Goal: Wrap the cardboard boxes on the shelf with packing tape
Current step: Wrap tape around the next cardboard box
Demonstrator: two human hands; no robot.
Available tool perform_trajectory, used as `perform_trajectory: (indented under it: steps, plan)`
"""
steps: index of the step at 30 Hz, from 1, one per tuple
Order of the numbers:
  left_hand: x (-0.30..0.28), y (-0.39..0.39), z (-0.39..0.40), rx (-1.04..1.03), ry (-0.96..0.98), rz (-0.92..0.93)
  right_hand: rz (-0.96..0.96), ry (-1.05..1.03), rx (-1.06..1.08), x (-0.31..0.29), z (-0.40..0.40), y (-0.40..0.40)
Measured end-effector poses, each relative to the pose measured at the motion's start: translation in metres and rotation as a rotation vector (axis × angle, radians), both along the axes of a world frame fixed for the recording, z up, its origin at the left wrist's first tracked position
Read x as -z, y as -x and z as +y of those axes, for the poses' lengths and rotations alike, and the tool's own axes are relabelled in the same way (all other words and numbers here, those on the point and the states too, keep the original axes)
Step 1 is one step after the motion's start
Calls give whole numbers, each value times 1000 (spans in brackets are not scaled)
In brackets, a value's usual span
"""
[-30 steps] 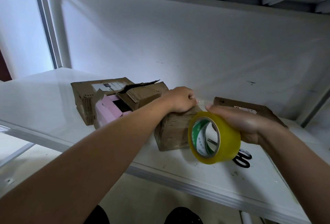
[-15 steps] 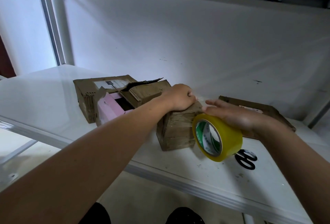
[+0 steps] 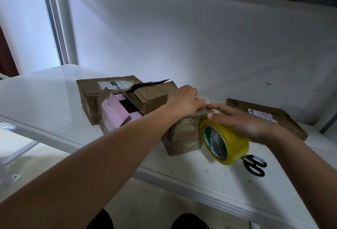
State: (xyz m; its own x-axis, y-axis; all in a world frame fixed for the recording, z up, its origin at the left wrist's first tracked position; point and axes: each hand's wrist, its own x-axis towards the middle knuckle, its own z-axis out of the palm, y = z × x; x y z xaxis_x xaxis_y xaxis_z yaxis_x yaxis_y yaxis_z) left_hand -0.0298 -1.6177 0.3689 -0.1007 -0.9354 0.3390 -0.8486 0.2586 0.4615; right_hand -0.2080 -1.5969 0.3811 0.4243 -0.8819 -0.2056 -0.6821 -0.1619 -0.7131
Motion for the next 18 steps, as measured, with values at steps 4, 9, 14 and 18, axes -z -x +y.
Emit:
perform_trajectory:
  steps: [4, 9, 14, 18]
  plan:
    - [0, 5, -1, -146, 40, -252, 22, 8, -6, 2, -4, 2]
    - [0, 6, -4, -172, -44, -345, 19, -19, -10, 1, -4, 2]
    - [3, 2, -4, -98, -188, -125, -16, -64, -20, 3, -4, 3]
    - [2, 3, -1, -77, -189, -186, -67, -123, -58, 6, -7, 4]
